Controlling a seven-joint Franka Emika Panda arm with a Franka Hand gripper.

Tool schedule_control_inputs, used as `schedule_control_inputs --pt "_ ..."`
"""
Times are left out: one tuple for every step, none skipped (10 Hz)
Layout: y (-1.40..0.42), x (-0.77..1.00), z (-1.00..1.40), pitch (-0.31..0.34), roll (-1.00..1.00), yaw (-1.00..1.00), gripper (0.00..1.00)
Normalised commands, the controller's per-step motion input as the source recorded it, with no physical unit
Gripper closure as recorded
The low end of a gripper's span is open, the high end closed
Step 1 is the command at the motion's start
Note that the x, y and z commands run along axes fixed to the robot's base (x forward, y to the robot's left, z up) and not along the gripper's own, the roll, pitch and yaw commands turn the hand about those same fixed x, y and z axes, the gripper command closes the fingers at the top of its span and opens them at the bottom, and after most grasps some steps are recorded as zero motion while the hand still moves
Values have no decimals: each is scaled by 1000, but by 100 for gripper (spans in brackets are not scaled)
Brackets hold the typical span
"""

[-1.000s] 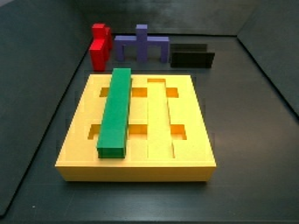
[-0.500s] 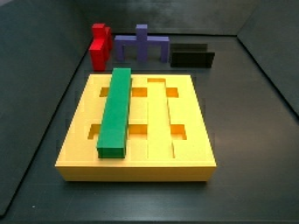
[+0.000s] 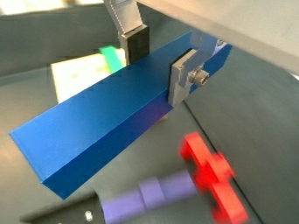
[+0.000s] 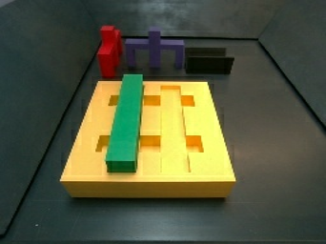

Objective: Pick up the blue object. Move up. Move to above the board. Insert the blue object.
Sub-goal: Move to above the board.

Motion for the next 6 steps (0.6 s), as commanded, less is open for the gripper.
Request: schedule_control_inputs --pt "-1400 145 149 18 9 1000 100" --pt "-1400 151 153 23 15 1000 100" --pt "-1400 165 157 31 16 1000 100" --pt "-1400 181 159 38 12 1000 100" --pt "-1400 227 159 56 27 1000 100" --pt "-1400 287 165 71 29 1000 100"
